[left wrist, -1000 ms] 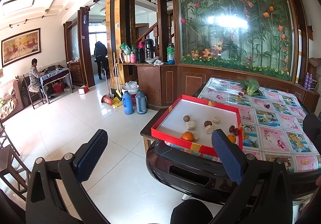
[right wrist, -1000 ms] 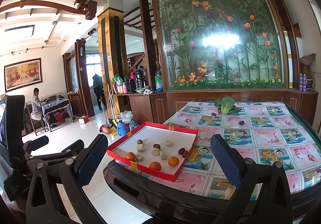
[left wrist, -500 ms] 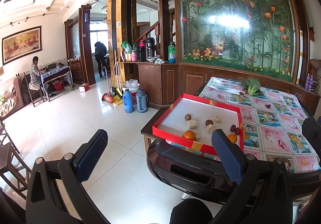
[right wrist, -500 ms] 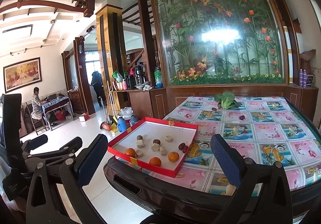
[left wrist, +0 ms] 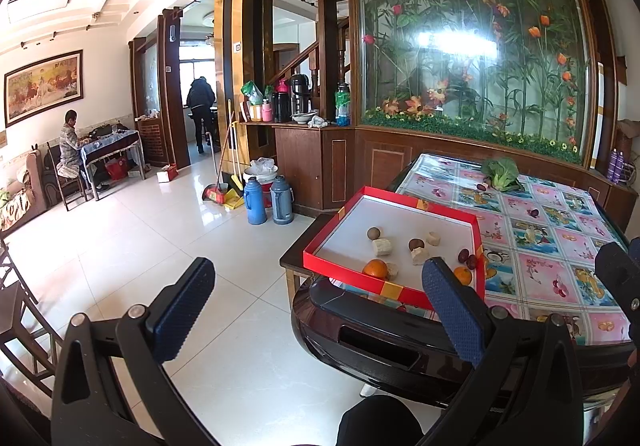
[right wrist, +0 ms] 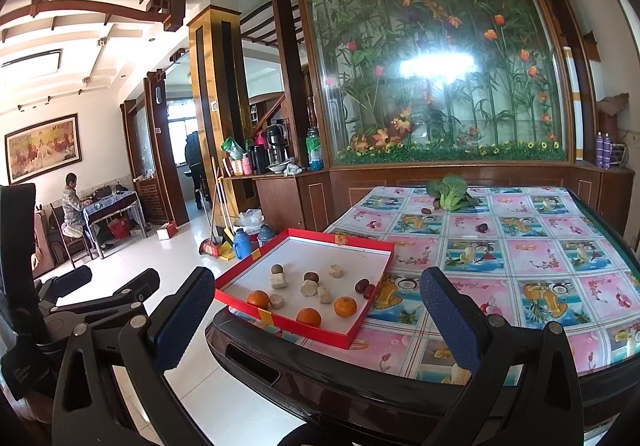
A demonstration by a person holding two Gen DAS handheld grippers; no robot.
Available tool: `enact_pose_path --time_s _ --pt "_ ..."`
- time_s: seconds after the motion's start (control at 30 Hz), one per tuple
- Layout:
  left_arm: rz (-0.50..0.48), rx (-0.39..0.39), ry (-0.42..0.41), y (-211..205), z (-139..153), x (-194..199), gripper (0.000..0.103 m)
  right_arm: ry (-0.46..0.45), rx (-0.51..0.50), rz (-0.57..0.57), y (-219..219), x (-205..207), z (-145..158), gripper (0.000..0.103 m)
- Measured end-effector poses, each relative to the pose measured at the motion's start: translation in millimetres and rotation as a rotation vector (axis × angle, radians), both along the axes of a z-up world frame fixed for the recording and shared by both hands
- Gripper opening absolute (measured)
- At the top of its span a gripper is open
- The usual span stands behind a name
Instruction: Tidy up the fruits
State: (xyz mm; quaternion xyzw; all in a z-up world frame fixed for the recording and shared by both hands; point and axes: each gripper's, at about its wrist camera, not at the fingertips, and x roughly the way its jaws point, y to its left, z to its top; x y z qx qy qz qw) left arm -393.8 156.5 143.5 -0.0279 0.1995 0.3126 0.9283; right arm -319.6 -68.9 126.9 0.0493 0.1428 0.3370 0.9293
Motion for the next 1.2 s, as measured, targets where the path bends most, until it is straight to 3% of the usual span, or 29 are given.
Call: enact_pose_path --time_s 0.43,0.77,1.2 --pt "0.006 0.001 -0.002 1 0 -1 0.103 -0.005 -0.006 0.005 6 3 -2 0.102" --pt "0.038 0.053 -0.011 3 9 4 0.103 0.069 0.014 -0.023 10 46 -9 0.102" --pt "-0.014 0.059 0.085 5 1 70 0.103 0.105 -0.015 -0.062 30 103 -16 0.102"
